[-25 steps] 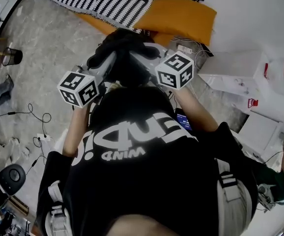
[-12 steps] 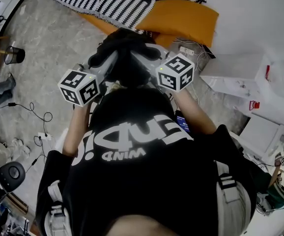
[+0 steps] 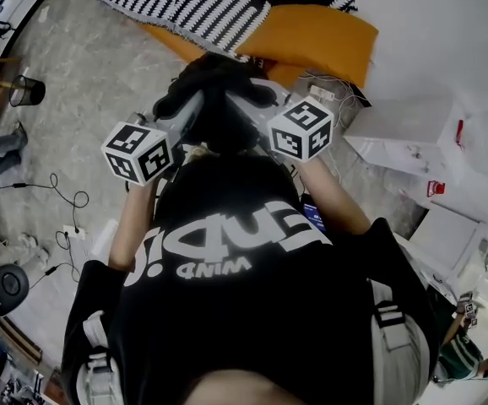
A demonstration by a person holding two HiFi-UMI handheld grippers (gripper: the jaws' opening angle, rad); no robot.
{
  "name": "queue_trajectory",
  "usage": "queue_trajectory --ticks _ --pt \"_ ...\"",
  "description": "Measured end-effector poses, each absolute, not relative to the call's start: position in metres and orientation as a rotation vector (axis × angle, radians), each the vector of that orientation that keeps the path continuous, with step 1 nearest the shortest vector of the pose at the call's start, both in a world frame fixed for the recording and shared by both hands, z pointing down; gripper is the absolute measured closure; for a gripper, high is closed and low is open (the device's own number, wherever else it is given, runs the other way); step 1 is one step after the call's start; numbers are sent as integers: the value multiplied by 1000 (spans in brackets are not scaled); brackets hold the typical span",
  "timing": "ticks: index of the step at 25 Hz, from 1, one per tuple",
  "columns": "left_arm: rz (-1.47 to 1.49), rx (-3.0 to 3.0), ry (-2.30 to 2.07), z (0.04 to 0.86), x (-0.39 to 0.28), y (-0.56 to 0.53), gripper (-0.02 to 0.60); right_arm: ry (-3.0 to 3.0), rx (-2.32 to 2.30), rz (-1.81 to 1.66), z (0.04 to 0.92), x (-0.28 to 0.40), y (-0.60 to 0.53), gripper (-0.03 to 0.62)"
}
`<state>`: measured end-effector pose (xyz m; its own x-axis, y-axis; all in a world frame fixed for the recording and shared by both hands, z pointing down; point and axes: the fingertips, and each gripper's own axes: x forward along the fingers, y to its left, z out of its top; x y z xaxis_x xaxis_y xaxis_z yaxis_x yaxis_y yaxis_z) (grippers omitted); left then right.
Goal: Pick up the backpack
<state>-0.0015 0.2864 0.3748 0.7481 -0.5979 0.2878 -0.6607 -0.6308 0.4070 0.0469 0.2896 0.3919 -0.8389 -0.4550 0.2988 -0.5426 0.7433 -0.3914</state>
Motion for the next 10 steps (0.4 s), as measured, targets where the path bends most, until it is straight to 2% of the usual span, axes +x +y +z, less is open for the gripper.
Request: queue_trajectory --ticks 10 --pt "160 2444 -957 371 2 285 502 -2761 773 703 389 50 287 534"
